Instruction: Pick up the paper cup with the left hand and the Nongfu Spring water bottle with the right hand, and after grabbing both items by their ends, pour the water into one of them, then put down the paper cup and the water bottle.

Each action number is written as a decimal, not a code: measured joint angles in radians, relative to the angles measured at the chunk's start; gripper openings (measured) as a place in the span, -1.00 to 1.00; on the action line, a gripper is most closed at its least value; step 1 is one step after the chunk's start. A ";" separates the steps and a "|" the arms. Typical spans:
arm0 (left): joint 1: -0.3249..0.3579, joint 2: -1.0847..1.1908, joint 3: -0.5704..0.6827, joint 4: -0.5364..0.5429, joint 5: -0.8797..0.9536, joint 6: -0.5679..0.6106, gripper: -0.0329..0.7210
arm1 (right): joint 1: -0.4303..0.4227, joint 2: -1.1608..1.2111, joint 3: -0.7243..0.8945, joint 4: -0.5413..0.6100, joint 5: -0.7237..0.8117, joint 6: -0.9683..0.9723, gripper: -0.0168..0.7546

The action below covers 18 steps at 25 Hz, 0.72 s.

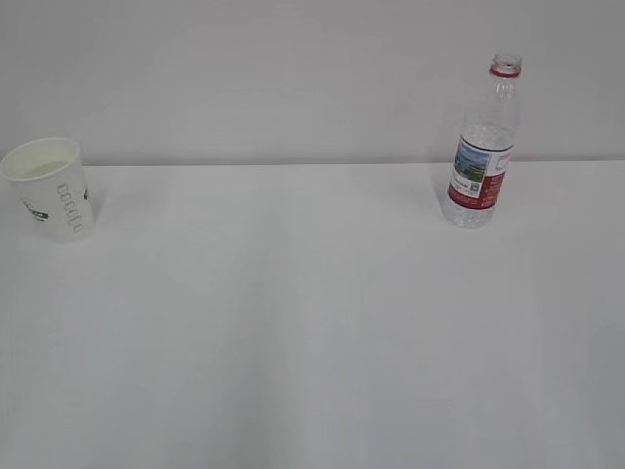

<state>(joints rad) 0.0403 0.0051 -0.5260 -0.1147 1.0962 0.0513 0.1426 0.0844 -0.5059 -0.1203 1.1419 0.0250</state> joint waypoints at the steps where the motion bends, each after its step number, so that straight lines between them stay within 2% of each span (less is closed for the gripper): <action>1: 0.000 0.000 0.000 0.000 0.000 0.000 0.46 | 0.000 0.000 0.000 0.000 0.000 0.000 0.57; 12: -0.005 0.000 0.000 0.000 0.000 0.000 0.46 | 0.000 0.000 0.000 -0.002 0.000 0.000 0.57; 18: -0.098 0.000 0.000 0.006 0.000 0.000 0.46 | -0.033 -0.044 0.000 -0.002 0.000 0.000 0.57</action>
<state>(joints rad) -0.0579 0.0051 -0.5260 -0.1088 1.0962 0.0513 0.1096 0.0408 -0.5059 -0.1224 1.1419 0.0250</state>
